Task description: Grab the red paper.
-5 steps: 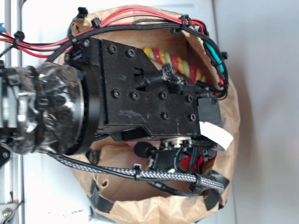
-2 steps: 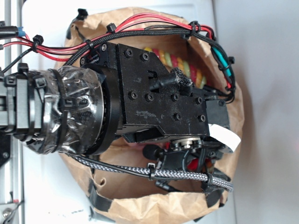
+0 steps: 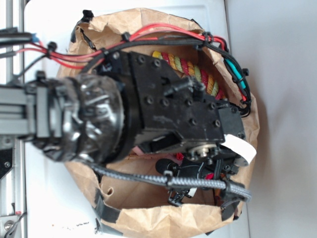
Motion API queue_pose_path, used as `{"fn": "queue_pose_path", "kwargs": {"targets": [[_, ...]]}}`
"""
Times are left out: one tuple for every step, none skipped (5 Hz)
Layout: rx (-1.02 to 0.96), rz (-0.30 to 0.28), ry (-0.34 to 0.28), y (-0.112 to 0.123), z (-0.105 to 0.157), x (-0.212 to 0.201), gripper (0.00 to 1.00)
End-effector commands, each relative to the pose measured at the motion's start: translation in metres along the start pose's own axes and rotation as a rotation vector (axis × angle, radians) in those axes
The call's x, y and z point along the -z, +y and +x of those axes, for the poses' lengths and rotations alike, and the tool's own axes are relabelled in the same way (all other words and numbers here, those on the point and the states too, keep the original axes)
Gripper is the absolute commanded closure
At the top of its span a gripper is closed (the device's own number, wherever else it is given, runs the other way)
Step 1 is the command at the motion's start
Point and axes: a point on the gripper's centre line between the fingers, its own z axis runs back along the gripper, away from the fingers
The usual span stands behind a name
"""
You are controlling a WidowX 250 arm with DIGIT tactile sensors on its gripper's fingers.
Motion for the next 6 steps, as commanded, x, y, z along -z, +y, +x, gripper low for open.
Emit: {"fn": "queue_pose_path", "kwargs": {"targets": [[0.016, 0.017, -0.039, -0.015, 0.013, 0.003, 0.0], [0.014, 0.012, -0.017, -0.018, 0.012, 0.01, 0.0], [0.014, 0.024, 0.004, -0.022, 0.008, 0.014, 0.0], [0.013, 0.039, 0.015, -0.026, 0.004, 0.014, 0.0], [0.008, 0.054, 0.026, 0.003, 0.003, 0.024, 0.81], [0.003, 0.069, 0.033, -0.005, -0.002, 0.024, 1.0]]}}
